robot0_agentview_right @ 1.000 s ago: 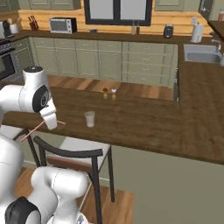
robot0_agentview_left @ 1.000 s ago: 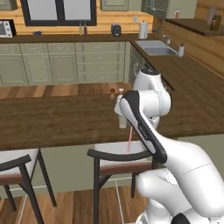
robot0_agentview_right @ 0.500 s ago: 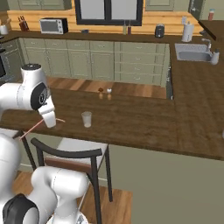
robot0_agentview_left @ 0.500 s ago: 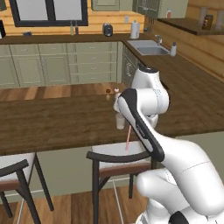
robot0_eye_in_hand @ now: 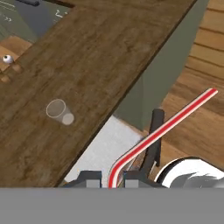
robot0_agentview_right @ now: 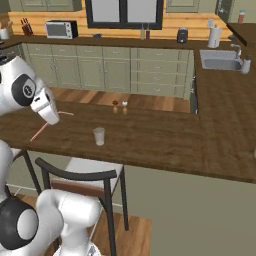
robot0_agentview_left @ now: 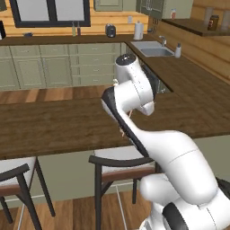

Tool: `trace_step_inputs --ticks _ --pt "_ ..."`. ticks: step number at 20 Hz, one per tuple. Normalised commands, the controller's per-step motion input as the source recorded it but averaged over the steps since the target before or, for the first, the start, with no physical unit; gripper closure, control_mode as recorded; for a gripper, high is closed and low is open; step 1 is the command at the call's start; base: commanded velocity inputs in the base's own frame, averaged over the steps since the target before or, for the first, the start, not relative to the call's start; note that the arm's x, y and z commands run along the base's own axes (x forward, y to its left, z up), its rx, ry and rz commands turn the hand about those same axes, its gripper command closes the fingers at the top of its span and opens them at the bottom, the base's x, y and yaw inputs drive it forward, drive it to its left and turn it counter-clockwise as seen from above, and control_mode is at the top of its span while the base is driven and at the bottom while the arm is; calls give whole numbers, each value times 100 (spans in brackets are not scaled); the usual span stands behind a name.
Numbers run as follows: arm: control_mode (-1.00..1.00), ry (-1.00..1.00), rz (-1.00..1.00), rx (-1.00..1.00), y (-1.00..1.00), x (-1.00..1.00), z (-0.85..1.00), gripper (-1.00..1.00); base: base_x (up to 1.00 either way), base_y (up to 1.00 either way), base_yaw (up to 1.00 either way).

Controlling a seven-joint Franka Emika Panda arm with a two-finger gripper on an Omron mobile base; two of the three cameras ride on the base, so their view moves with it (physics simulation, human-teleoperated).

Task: Take a straw from the drawer in front and place it inside the glass cup on the dining counter.

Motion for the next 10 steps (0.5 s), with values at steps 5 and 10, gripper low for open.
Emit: trace_step_inputs --ticks 5,10 --pt "-100 -12 -21 -34 0 59 26 100 0 0 0" --pt "-100 -5 -17 -30 -6 78 3 100 0 0 0"
